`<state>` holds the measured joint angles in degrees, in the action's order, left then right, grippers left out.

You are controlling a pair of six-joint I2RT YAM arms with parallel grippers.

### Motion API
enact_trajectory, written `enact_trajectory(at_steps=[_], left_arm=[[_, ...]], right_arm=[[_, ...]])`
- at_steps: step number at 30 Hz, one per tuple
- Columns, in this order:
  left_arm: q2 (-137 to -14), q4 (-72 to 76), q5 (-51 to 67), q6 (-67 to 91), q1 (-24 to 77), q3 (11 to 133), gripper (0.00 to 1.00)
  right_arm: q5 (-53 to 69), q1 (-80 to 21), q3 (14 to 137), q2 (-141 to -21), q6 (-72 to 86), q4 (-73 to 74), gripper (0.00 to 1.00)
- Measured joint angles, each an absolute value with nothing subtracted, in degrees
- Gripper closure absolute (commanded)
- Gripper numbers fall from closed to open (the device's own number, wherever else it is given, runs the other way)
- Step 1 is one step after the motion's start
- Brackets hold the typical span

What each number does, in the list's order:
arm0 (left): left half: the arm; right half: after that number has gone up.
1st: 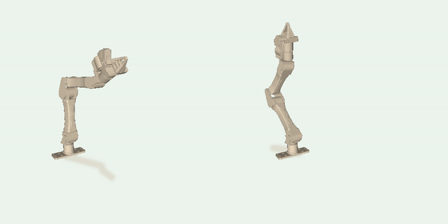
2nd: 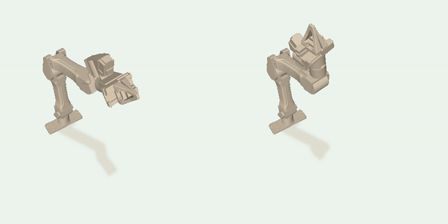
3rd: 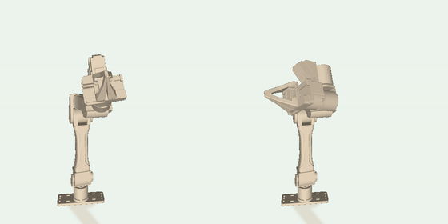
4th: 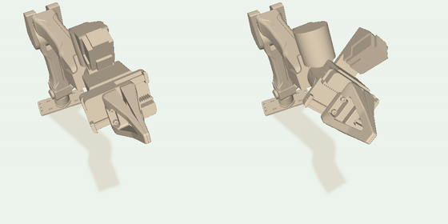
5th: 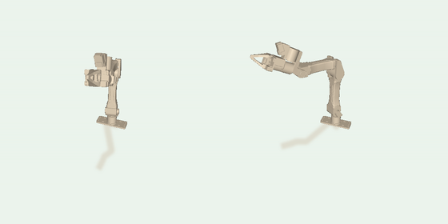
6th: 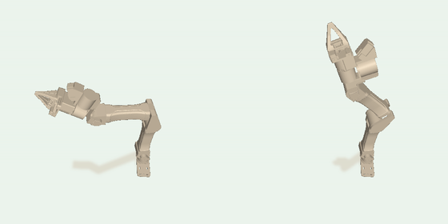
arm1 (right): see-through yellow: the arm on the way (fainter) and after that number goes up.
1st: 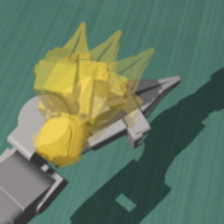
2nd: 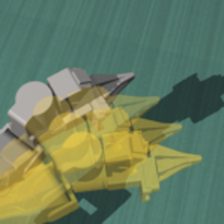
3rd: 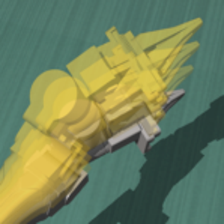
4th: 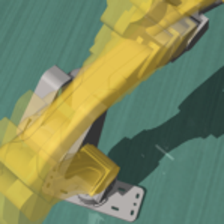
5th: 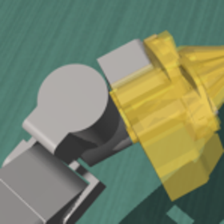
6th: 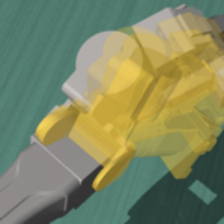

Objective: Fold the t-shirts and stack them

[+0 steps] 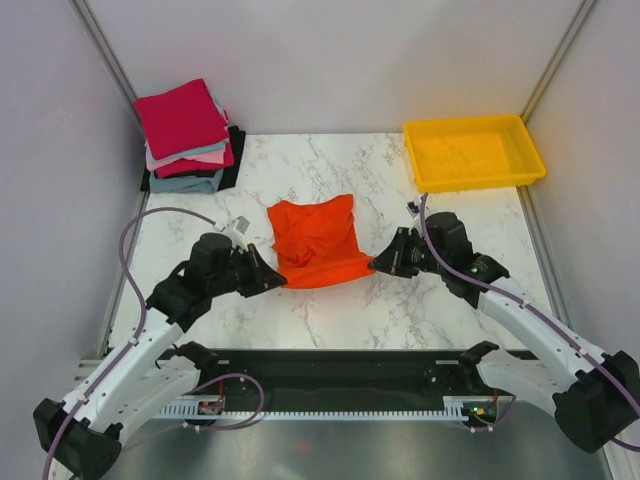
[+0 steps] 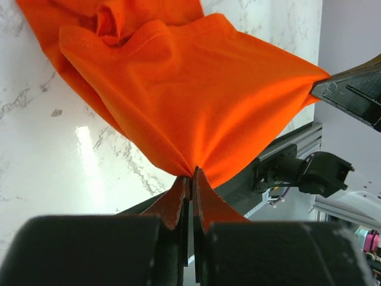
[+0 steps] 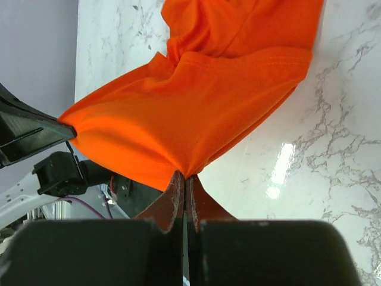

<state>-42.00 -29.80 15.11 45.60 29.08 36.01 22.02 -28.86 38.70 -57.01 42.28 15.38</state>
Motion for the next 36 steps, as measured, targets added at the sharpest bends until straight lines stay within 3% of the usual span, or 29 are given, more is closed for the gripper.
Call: enact_trajectory(at_steps=[12, 29, 36], left_arm=[[-59.4, -34.5, 14.0, 42.4, 23.6, 51.0, 0.98], [-79.2, -34.0, 20.4, 35.6, 13.5, 63.6, 0.98], [-92.4, -34.2, 23.7, 32.9, 9.5, 74.3, 0.98]], right_arm=[[16.4, -28.6, 57.9, -73.5, 37.3, 22.5, 1.0], [18.9, -24.1, 76.6, -96.9, 32.5, 24.1, 1.0], [20.7, -21.6, 89.4, -109.2, 31.3, 25.1, 1.0]])
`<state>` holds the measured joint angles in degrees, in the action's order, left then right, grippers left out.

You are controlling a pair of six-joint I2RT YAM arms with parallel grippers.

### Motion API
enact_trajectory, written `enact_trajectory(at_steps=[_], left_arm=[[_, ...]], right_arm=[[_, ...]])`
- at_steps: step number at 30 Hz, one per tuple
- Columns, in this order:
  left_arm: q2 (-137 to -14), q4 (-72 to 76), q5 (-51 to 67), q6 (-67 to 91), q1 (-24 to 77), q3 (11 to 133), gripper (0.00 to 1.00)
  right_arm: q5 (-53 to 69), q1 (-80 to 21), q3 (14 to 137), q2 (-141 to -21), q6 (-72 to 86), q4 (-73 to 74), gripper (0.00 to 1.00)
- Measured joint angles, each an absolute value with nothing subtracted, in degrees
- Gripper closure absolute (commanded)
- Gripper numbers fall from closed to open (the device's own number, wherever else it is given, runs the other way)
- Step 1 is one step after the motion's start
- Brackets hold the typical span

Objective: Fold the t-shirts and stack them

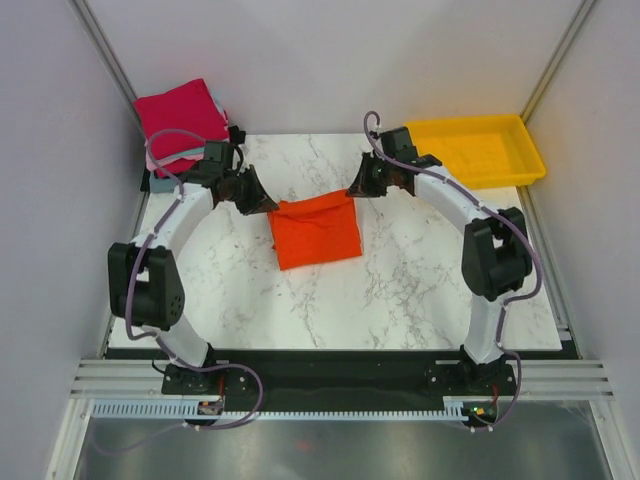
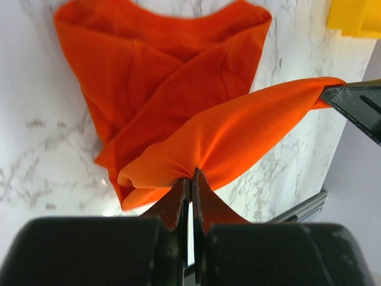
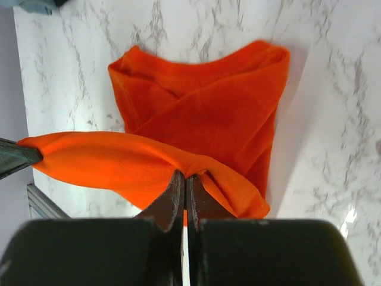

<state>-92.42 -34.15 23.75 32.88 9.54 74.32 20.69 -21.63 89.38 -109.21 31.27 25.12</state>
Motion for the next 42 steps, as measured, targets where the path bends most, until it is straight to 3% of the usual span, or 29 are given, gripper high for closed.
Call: enact_trajectory(at_steps=[2, 3, 5, 10, 12, 14, 18, 19, 21, 24, 28, 34, 35, 38, 42], left_arm=[[-97.8, -34.1, 24.1, 32.0, 8.8, 79.2, 0.98], [-100.3, -34.4, 24.2, 31.6, 8.6, 81.7, 0.96], [-105.5, -34.3, 24.1, 30.7, 8.1, 86.1, 0.95], [-117.1, -35.0, 24.1, 30.0, 7.1, 94.3, 0.94], [-121.1, -35.4, 24.1, 29.9, 6.6, 96.9, 0.86], [-125.3, -36.0, 24.1, 29.6, 6.3, 100.2, 0.77], [-129.2, -37.2, 24.0, 29.2, 5.7, 104.5, 0.52], [-129.3, -37.7, 24.1, 29.2, 5.5, 105.2, 0.39], [-129.1, -37.8, 24.1, 29.0, 5.5, 106.8, 0.28], [-127.2, -38.2, 22.8, 29.0, 5.5, 107.7, 0.25], [-120.0, -40.1, 16.7, 28.1, 6.3, 107.0, 0.25], [-105.3, -39.1, 7.6, 26.1, 13.0, 101.7, 0.3], [-103.9, -38.2, 7.3, 26.0, 15.0, 100.3, 0.3], [-102.4, -34.3, 7.4, 26.2, 20.8, 94.5, 0.33], [-103.9, -29.8, 8.7, 27.8, 25.6, 83.1, 0.36]], right_arm=[[20.6, -21.2, 93.8, -113.4, 30.8, 25.1, 0.99], [20.6, -20.9, 96.9, -116.2, 30.5, 25.8, 0.91], [20.5, -20.6, 102.3, -121.4, 30.1, 26.2, 0.85], [20.6, -19.6, 113.1, -132.6, 30.0, 27.4, 0.83], [20.7, -19.1, 118.0, -137.0, 30.4, 27.9, 0.64], [20.9, -18.8, 121.8, -140.2, 31.0, 28.4, 0.3], [22.0, -18.0, 127.6, -144.4, 30.8, 28.3, 0.18], [22.5, -17.7, 128.3, -144.6, 30.7, 28.3, 0.17], [23.2, -17.2, 129.3, -144.6, 30.5, 28.1, 0.16], [23.7, -16.2, 129.8, -143.5, 30.0, 27.2, 0.15], [23.7, -15.0, 122.6, -136.3, 29.2, 25.2, 0.16], [28.5, -14.7, 102.1, -119.6, 32.0, 13.8, 0.34], [30.0, -15.0, 100.3, -118.7, 33.2, 11.0, 0.41], [34.2, -16.1, 98.9, -119.9, 35.8, 6.2, 0.58], [39.6, -17.8, 100.0, -127.0, 39.6, 1.3, 0.65]])
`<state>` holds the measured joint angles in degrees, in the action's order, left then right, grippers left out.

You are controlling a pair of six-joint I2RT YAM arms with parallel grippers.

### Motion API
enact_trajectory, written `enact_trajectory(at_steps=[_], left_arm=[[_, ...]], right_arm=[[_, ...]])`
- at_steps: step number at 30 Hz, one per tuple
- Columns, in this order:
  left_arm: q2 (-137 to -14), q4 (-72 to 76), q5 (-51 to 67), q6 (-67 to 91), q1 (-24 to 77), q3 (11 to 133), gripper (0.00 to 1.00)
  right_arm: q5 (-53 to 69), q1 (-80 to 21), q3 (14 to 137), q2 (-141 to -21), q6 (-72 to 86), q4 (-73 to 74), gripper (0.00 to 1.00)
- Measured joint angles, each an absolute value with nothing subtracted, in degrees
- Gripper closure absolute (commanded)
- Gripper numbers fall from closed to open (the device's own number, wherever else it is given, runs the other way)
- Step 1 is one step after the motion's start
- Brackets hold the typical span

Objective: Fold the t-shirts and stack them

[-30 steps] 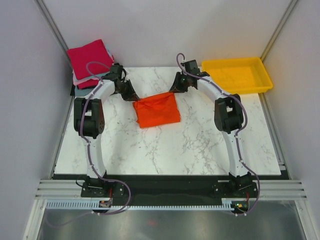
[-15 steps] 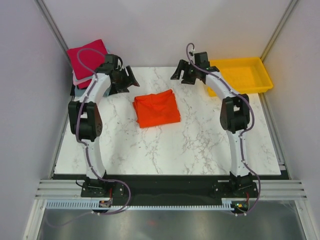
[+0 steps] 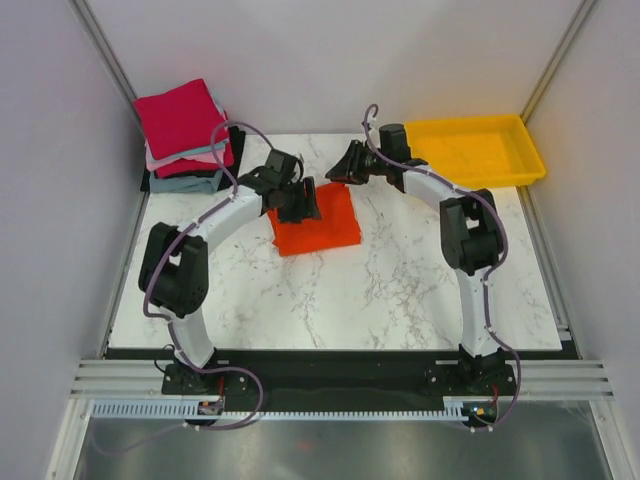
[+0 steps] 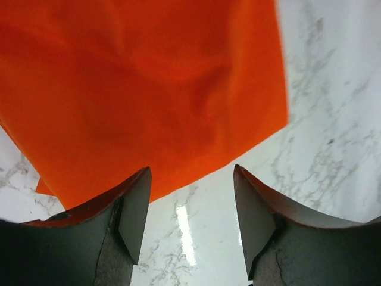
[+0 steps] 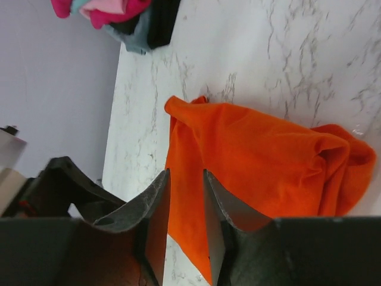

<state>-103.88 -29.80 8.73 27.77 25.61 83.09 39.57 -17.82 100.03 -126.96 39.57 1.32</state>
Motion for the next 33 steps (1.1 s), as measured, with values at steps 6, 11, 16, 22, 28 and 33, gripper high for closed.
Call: enact_trajectory(at_steps=[6, 11, 16, 22, 28, 33], left_arm=[[-106.6, -26.3, 9.3, 29.6, 24.4, 75.2, 0.38], [-106.4, -20.4, 9.5, 30.6, 24.1, 68.2, 0.38], [-102.2, -12.8, 9.6, 31.6, 24.0, 60.2, 0.39], [-99.0, -12.2, 9.6, 32.1, 24.0, 57.8, 0.33], [-94.9, -25.1, 9.1, 31.3, 24.1, 67.3, 0.27], [-91.2, -27.9, 9.8, 29.6, 22.8, 77.3, 0.25]], right_arm=[[44.2, -18.4, 107.2, -141.5, 44.8, -2.7, 0.65], [45.8, -17.0, 113.3, -149.6, 47.6, -4.7, 0.64], [49.4, -15.9, 113.7, -151.3, 52.6, -10.6, 0.48], [50.9, -15.1, 112.8, -151.4, 56.5, -16.1, 0.36], [51.4, -15.0, 112.2, -147.9, 57.4, -16.8, 0.26], [51.7, -15.0, 101.2, -134.1, 57.5, -19.7, 0.26]])
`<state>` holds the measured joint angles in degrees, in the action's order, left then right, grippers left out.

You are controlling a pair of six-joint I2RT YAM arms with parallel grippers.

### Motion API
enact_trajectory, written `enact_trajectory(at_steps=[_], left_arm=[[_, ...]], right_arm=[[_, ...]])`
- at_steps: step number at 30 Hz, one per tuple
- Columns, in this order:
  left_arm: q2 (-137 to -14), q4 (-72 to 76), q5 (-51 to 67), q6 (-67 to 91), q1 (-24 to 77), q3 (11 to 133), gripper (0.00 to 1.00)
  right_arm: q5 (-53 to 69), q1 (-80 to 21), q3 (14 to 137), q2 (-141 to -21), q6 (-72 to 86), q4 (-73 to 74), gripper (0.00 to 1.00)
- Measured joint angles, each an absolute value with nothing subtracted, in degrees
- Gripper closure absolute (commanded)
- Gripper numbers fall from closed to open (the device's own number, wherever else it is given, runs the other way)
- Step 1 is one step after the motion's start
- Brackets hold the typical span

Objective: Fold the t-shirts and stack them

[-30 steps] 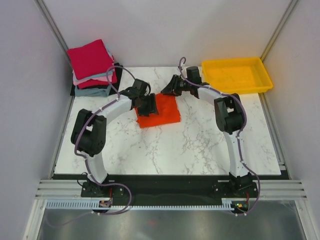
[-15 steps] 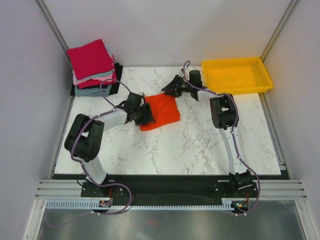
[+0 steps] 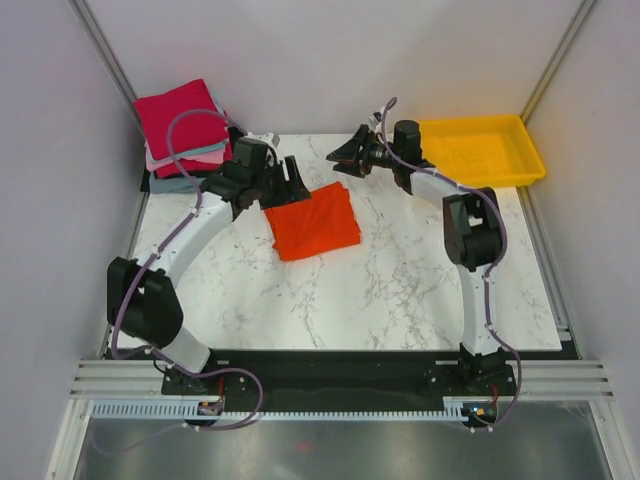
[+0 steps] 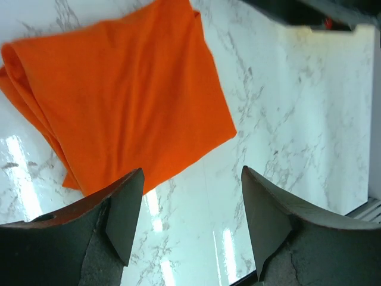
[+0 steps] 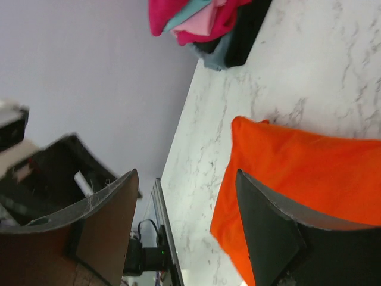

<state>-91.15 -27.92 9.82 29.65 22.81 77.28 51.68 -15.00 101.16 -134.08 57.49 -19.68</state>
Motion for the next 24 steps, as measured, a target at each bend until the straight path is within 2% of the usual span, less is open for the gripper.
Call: enact_trajectory(at_steps=[3, 6, 9, 12, 14, 17, 24], left_arm=[[-90.9, -27.8, 12.5, 28.8, 19.3, 79.7, 0.23], [-92.6, -26.8, 15.9, 27.7, 14.9, 79.5, 0.19], [-95.7, -24.6, 18.0, 26.4, 11.5, 78.4, 0.18], [-100.1, -23.0, 19.6, 24.8, 10.2, 78.4, 0.16], [-102.5, -22.0, 19.8, 24.1, 9.6, 78.2, 0.11], [-103.5, -18.8, 20.3, 23.7, 8.4, 75.7, 0.07], [-108.6, -11.7, 21.7, 23.7, 4.6, 72.3, 0.07]], right_arm=[[51.5, -15.1, 90.7, -123.6, 56.9, -23.2, 0.27], [51.0, -15.5, 79.8, -114.7, 55.5, -25.8, 0.32], [50.5, -16.5, 72.4, -112.0, 53.8, -27.7, 0.41], [50.1, -17.4, 67.4, -113.9, 52.9, -28.7, 0.55], [50.0, -17.6, 65.1, -115.8, 52.7, -28.8, 0.54], [49.5, -17.6, 61.8, -117.7, 52.4, -28.5, 0.45], [47.4, -17.5, 60.4, -117.4, 46.2, -24.0, 0.46]])
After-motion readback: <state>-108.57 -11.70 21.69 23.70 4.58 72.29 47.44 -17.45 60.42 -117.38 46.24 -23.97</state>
